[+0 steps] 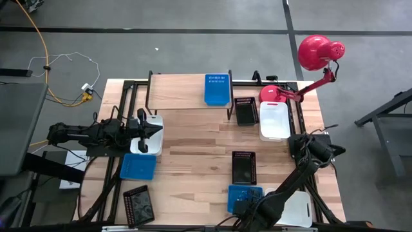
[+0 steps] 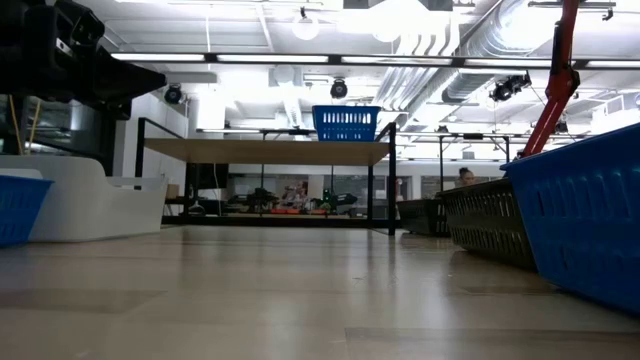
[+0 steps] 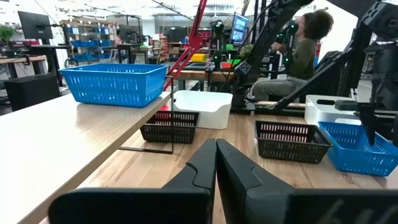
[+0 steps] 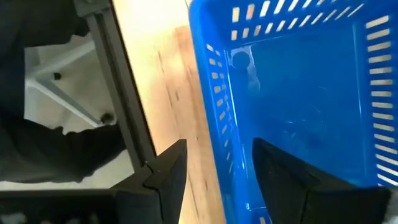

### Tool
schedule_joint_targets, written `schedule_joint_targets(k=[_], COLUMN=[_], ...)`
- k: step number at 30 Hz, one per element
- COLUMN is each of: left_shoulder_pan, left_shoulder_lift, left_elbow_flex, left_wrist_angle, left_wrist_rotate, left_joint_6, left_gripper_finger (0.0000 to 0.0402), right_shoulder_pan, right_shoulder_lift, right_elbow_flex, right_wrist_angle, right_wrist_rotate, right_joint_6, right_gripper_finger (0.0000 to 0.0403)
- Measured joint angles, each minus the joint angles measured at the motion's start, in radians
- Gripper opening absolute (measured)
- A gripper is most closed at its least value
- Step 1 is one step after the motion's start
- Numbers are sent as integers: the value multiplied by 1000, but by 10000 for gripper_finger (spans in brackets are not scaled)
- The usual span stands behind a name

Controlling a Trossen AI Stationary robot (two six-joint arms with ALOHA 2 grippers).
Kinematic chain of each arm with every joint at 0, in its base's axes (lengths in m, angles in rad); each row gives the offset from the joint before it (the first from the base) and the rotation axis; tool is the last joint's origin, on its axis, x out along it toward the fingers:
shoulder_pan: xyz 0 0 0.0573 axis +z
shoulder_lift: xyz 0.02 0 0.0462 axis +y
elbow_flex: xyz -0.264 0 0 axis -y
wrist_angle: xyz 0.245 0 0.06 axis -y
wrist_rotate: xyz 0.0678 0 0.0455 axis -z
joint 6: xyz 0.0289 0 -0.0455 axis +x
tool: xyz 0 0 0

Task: Stack baskets on shelf by color
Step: Stack the bottom right blue bin on the blue bin on the shelf

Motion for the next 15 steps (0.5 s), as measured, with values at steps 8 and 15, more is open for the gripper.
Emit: schedule_joint_targets(k=[8,15], left_shoulder_pan=[0,0], left_shoulder_lift=[0,0], left_elbow_flex=[0,0], left_wrist_angle=[0,0], left_wrist_rotate=[0,0], left_joint_6=[0,0], left_gripper_finger=[1,1], right_shoulder_pan=[0,-4], right_shoulder_lift=[25,25], right_elbow_flex=[0,0], right_wrist_angle=[-1,-1], right_wrist_rotate=[-42,-81], right_joint_6=[-26,-61], right_gripper_finger=[163,52])
